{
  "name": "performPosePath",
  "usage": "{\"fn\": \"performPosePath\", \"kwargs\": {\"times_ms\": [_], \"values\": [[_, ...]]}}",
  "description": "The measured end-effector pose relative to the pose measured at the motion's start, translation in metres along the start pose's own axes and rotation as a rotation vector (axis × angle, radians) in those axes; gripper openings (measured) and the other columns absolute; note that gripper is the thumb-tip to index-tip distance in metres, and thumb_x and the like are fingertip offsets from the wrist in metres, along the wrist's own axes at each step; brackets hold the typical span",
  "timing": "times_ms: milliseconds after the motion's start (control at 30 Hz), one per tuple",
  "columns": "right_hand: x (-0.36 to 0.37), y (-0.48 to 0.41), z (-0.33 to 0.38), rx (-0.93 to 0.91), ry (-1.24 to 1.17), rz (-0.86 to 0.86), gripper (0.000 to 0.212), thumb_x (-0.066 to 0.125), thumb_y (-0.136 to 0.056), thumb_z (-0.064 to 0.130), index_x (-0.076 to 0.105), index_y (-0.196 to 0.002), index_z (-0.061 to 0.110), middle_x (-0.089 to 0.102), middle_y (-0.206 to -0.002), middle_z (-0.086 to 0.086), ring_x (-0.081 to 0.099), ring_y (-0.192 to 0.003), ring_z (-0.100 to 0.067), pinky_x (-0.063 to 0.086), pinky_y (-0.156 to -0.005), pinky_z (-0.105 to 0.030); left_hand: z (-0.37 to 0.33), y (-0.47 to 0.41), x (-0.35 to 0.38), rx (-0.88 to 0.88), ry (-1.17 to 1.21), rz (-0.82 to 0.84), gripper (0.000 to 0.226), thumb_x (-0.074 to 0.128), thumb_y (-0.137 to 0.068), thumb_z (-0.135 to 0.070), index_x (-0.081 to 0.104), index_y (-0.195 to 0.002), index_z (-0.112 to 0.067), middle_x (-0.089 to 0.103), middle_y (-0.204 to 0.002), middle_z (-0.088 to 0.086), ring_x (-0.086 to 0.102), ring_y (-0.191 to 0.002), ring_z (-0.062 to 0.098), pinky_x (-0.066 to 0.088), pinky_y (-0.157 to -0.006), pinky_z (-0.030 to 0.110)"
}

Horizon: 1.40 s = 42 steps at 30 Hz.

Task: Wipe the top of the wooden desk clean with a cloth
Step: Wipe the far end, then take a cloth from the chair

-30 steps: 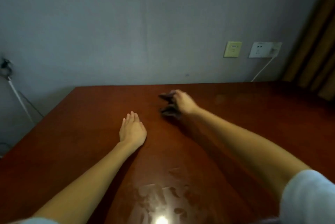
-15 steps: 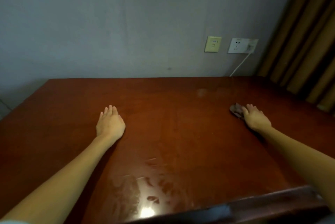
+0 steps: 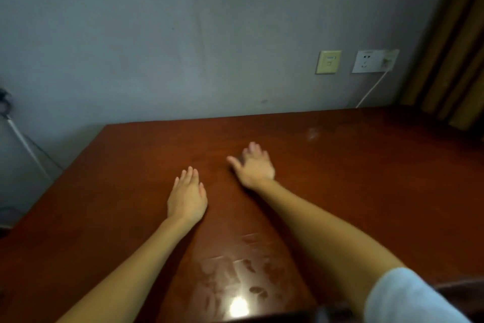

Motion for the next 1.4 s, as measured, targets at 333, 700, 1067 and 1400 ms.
{"fn": "performPosePath", "kwargs": {"times_ms": [333,700,1067,1400], "values": [[-0.021,0.029,0.061,-0.201,-0.504,0.043,0.04,0.031,-0.103,0.032,0.057,-0.129,0.017,0.042,-0.148,-0.005,0.046,-0.131,-0.027,0.037,-0.107,-0.037,0.019,0.04,-0.009,-0.026,-0.016,-0.003,0.052,0.023,-0.103,-0.023,0.016,-0.152,-0.005,0.012,-0.16,0.007,0.009,-0.148,0.018,0.006,-0.12,0.03],[-0.112,0.145,-0.288,0.439,-0.191,-0.236,0.045,0.031,-0.103,0.031,0.04,-0.142,0.011,0.028,-0.155,-0.008,0.022,-0.144,-0.025,0.022,-0.117,-0.042,0.019,0.035,-0.005,-0.057,-0.017,0.035,0.052,0.021,-0.103,-0.022,0.016,-0.152,-0.004,0.011,-0.16,0.007,0.01,-0.148,0.018,0.007,-0.12,0.031],[-0.029,0.102,-0.103,0.169,-0.069,-0.136,0.053,0.031,-0.101,0.038,0.03,-0.148,0.012,0.015,-0.159,-0.009,0.014,-0.147,-0.023,0.009,-0.118,-0.033,0.016,0.039,-0.009,-0.064,0.024,0.013,0.051,0.02,-0.103,-0.02,0.018,-0.151,-0.004,0.012,-0.16,0.006,0.01,-0.148,0.017,0.006,-0.12,0.029],[0.025,0.093,0.131,-0.444,-0.19,0.222,0.044,0.03,-0.104,0.023,0.036,-0.144,0.009,0.019,-0.158,-0.009,0.016,-0.146,-0.02,0.013,-0.117,-0.033,0.037,0.058,-0.018,-0.162,0.075,-0.086,0.051,0.028,-0.099,-0.011,0.024,-0.15,-0.002,0.019,-0.158,0.012,0.013,-0.147,0.021,0.007,-0.12,0.031]]}}
Point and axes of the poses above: each hand's wrist, its own y-axis away from the middle knuckle, its own x-axis out of the palm, z = x × y, the point moved 8 cm from there along -y, towards the middle knuckle
